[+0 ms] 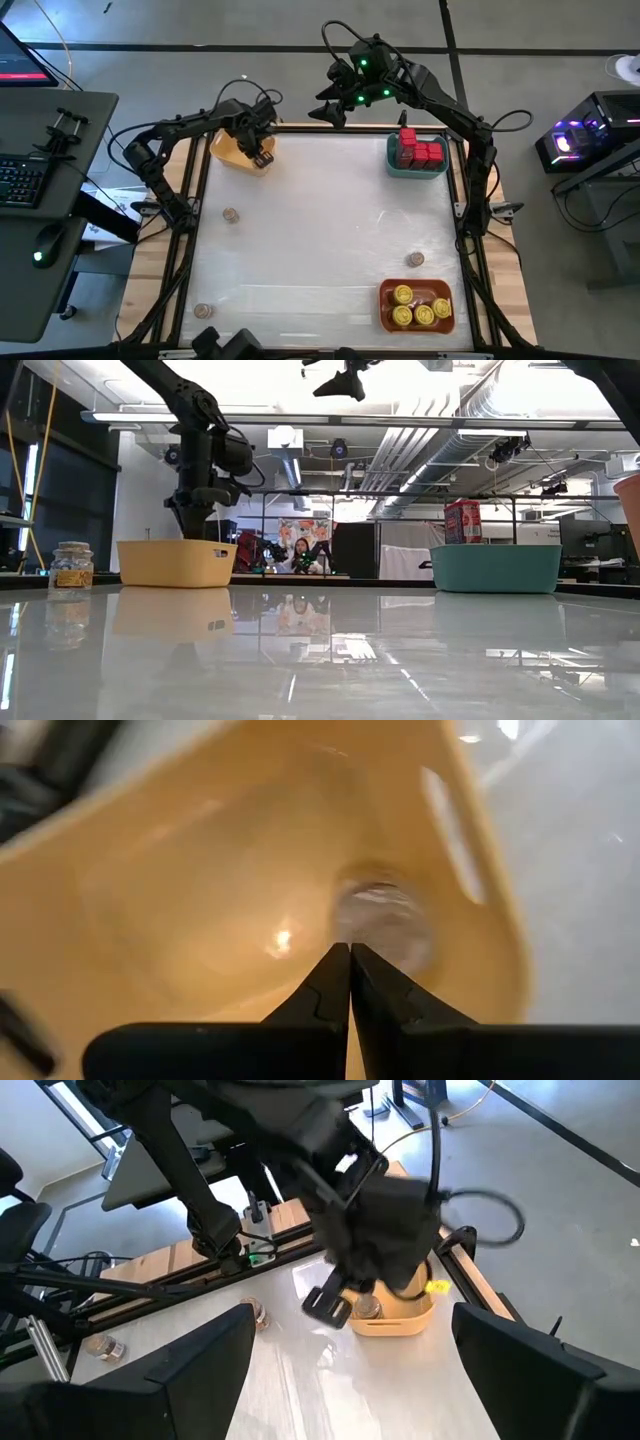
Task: Sort spices by type
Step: Put the top brown seasoning bottle into the yellow bin, then adjust the yellow bin
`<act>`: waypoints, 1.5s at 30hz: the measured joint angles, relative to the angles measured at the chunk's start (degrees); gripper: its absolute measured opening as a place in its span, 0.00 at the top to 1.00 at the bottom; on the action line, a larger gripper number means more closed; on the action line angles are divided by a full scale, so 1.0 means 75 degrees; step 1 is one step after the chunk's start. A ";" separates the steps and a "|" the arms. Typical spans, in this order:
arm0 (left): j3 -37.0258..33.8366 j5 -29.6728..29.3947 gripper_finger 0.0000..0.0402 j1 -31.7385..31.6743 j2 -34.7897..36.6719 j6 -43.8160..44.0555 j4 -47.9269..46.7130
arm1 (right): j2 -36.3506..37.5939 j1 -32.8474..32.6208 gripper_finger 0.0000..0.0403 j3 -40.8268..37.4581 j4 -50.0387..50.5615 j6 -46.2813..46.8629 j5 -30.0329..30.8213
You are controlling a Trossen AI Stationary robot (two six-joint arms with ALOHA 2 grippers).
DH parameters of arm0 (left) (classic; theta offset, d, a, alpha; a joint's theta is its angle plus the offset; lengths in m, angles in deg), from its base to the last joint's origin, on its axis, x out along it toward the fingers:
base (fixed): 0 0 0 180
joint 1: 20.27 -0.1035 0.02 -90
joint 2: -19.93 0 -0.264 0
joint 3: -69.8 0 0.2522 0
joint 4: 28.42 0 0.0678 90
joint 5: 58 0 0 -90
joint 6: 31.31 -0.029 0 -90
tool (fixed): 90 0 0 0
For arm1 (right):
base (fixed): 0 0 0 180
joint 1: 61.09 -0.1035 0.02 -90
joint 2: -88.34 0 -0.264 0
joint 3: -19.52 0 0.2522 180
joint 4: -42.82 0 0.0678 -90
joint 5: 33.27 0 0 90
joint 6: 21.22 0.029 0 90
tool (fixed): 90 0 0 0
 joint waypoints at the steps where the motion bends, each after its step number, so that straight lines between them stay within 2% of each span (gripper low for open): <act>1: 0.0108 -0.0155 1.00 -0.0072 0.0009 0.0000 -0.0035 | 0.0000 0.0000 0.16 -0.0002 -0.0002 0.0000 -0.0001; 5: 0.0478 -0.0933 1.00 -0.0407 0.0019 -0.0106 -0.0134 | 0.0000 0.0000 0.16 0.0000 -0.0003 0.0009 0.0000; 9: 0.0503 -0.1370 1.00 -0.0830 0.0019 -0.0394 -0.0452 | 0.0000 0.0000 0.16 -0.0003 -0.0003 0.0017 0.0000; 18: 0.0500 -0.1393 1.00 -0.1351 0.0016 0.0210 -0.1482 | 0.0000 0.0000 0.16 -0.0003 -0.0003 -0.0052 -0.0002; 22: 0.0387 -0.1350 1.00 -0.1339 0.0016 0.0746 -0.1357 | 0.0000 0.0000 0.16 -0.0003 0.0000 -0.0055 0.0000; 28: -0.0464 -0.1353 1.00 -0.1337 0.0022 0.1425 -0.1204 | 0.0000 0.0002 0.16 -0.0003 0.0058 -0.0093 0.0000; 34: -0.1143 -0.1634 1.00 -0.1350 0.0427 0.1968 -0.0392 | 0.0000 0.0003 0.16 -0.0003 0.0055 -0.0312 0.0087; 45: -0.1239 -0.1697 1.00 -0.1347 0.0787 0.2073 -0.0567 | 0.0000 0.0003 0.16 -0.0003 0.0055 -0.0318 0.0093</act>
